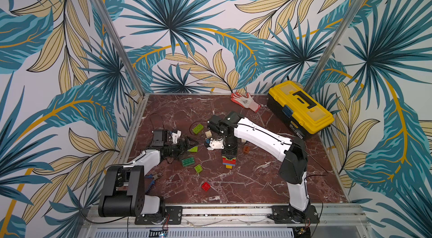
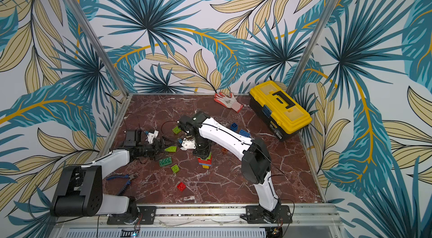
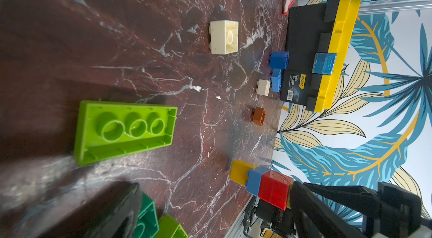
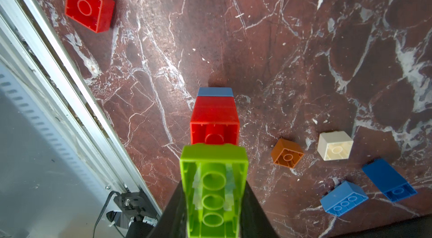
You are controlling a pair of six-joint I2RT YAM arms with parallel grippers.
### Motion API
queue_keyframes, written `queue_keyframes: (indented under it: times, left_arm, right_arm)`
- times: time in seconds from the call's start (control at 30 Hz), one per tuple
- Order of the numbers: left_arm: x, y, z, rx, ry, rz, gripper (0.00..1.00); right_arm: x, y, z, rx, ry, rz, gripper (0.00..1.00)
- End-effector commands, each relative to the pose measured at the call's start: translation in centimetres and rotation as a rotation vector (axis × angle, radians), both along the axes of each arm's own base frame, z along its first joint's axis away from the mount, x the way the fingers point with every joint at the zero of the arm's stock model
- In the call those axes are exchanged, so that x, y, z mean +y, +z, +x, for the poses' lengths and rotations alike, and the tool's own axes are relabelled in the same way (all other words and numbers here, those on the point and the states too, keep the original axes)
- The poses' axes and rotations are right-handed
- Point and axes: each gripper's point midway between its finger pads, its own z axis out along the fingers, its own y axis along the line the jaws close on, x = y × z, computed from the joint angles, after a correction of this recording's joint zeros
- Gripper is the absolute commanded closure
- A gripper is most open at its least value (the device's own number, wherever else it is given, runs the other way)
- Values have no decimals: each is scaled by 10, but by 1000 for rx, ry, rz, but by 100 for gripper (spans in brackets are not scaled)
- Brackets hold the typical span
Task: Assemble a carrot with lego
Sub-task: Place the lego brick at the center of the board.
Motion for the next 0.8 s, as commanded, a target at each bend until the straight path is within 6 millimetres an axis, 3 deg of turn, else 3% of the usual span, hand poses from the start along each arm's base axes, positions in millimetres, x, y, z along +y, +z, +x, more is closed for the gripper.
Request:
queue_keyframes:
  times: [0.0,0.37,0.77]
  left_arm:
    - [2,11,6,-46,0,1,1]
    - [2,8,6,-36,2,5,1]
    - [2,7,6,-35,3,6,1]
  right_arm:
    - [7,-5,-1,-31,36,47,76]
    - [4,-19,2,-86,100,57,74]
    - [4,-19,-4,-101,127,37,67]
